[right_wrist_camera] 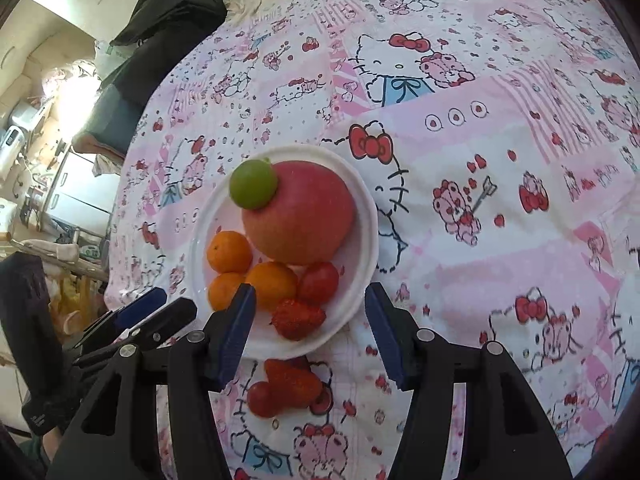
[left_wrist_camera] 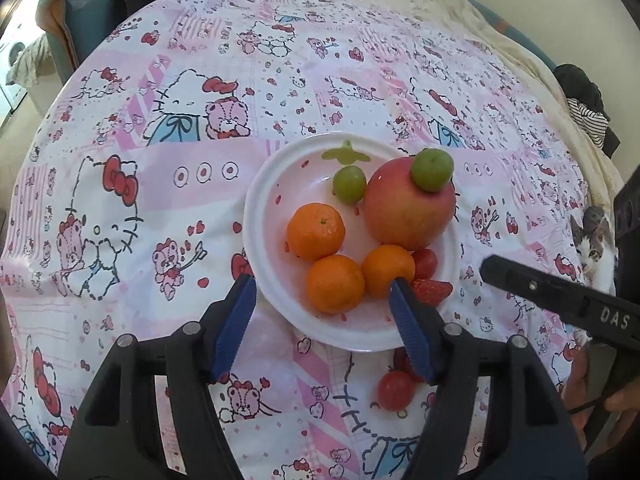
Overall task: Organize fruits
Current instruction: 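Move both open tools back to the remaining strawberry and cherry tomato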
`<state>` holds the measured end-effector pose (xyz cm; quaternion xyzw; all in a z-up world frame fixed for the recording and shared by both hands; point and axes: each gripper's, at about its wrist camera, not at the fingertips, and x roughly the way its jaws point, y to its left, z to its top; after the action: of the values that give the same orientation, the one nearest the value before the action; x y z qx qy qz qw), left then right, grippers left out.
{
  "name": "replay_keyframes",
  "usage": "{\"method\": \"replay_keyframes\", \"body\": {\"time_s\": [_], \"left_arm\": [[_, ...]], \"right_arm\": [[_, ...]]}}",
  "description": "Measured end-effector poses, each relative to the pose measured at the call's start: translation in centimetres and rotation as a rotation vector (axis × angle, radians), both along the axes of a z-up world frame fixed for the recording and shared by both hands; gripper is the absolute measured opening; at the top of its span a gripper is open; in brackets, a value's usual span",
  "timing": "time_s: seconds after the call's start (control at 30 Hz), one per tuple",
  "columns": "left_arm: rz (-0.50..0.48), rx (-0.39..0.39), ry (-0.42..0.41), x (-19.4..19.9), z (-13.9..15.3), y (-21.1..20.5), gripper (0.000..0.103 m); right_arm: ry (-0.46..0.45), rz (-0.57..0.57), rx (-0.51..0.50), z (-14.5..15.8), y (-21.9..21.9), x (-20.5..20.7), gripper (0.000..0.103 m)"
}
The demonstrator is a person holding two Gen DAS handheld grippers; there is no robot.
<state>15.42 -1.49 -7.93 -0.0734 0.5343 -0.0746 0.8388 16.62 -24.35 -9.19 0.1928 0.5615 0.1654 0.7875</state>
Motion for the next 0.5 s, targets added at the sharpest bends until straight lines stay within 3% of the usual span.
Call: {"method": "replay_keyframes", "body": {"time_s": [0.23,0.4,0.5], "left_arm": [[0.021,0.002,-0.005,-1.0,0.7,0.9,0.065],[0.035,0.002,-0.005,-1.7,1.0,1.5,0.066],[0.040,-0.001,-0.005,-2.0,1.2,1.8,0.066]], "right_arm": [[0.056,0.046,0.015,-0.3,0.6,-2.5,0.059],[0.148,0.080,0.052,-2.2,1.8,-3.6,0.059],[0.162,0.105,0.025,-2.9,2.9,-3.7,0.059]]}}
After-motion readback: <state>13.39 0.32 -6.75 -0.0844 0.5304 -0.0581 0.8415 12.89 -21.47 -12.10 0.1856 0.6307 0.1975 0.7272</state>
